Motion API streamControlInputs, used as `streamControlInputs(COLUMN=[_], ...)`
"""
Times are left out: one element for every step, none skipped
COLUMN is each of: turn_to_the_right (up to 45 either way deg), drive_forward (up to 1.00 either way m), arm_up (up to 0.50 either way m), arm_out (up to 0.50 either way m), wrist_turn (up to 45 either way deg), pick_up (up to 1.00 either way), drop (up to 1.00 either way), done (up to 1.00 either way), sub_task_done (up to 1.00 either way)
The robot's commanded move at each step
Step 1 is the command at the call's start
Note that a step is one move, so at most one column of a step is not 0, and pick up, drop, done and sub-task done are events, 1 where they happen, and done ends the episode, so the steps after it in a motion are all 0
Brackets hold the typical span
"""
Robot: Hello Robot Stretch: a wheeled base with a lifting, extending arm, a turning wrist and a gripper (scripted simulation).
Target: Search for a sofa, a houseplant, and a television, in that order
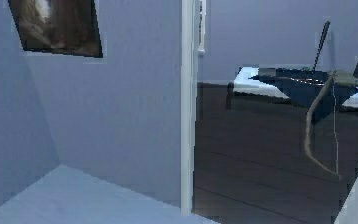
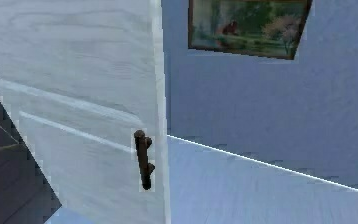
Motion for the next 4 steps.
streamControlInputs(turn_to_the_right=[12.0, 0.0, 9.0, 0.0], drive_forward=[0.0, 0.1, 0.0, 1.0], arm_up=[0.0, 0.0, 0.0, 0.0], arm_out=[0.0, 0.0, 0.0, 0.0], wrist_turn=[0.0, 0.0, 0.0, 0.0], pick_up=[0.0, 0.0, 0.0, 0.0], drop=[0.0, 0.0, 0.0, 0.0], done=[0.0, 0.0, 0.0, 0.0], sub_task_done=[0.0, 0.0, 0.0, 0.0])
